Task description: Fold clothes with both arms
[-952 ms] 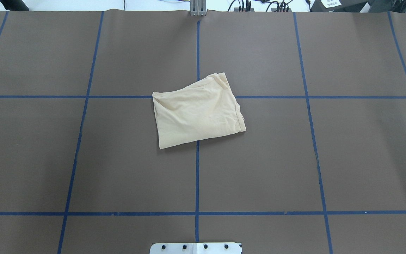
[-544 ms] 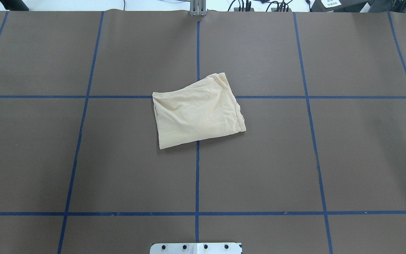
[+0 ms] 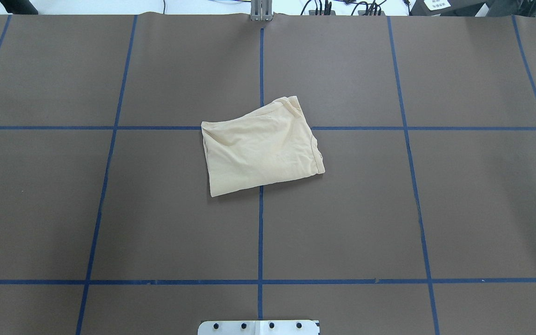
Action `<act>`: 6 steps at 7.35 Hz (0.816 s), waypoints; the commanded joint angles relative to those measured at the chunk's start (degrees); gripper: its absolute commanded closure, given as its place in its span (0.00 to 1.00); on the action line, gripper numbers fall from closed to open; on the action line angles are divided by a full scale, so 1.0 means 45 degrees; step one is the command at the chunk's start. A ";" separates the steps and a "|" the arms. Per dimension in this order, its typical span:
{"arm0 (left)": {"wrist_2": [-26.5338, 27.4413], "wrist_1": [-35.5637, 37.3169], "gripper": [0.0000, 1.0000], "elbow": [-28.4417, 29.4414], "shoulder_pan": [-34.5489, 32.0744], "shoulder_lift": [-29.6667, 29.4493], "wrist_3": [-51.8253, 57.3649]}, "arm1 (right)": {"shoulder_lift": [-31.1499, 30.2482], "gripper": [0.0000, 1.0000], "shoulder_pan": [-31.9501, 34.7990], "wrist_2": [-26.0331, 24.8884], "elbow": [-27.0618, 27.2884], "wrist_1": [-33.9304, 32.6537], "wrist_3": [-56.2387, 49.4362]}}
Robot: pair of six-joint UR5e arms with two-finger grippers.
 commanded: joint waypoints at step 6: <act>0.0044 -0.0018 0.00 0.0038 0.0004 -0.0052 0.0023 | 0.0050 0.00 0.0027 -0.0030 0.0161 0.0235 -0.0024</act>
